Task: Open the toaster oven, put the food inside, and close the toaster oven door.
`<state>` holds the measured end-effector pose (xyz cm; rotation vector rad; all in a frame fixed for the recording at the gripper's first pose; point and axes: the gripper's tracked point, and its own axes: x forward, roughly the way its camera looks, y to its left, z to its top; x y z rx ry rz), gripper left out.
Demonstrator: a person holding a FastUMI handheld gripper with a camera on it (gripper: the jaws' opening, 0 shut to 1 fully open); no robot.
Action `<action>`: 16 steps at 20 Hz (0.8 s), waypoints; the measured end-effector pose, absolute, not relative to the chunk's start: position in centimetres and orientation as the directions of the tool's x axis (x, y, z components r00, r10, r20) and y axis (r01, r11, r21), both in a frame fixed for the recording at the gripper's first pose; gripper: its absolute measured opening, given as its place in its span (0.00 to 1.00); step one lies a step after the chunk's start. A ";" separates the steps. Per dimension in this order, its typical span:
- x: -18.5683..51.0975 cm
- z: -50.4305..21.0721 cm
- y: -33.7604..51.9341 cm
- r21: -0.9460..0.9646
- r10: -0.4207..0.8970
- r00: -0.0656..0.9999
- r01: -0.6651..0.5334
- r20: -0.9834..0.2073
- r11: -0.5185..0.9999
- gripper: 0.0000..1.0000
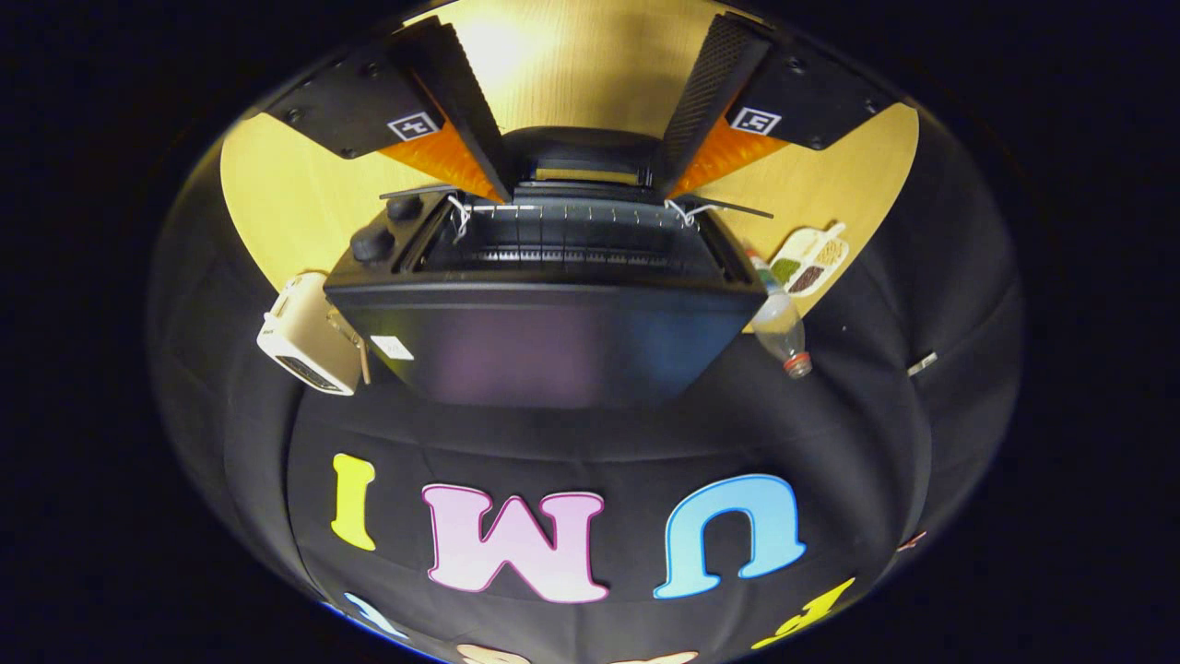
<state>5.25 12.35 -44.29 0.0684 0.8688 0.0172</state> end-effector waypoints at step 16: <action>-1.4 -44.9 10.0 0.152 0.136 0.533 -0.014 -0.835 0.988 0.99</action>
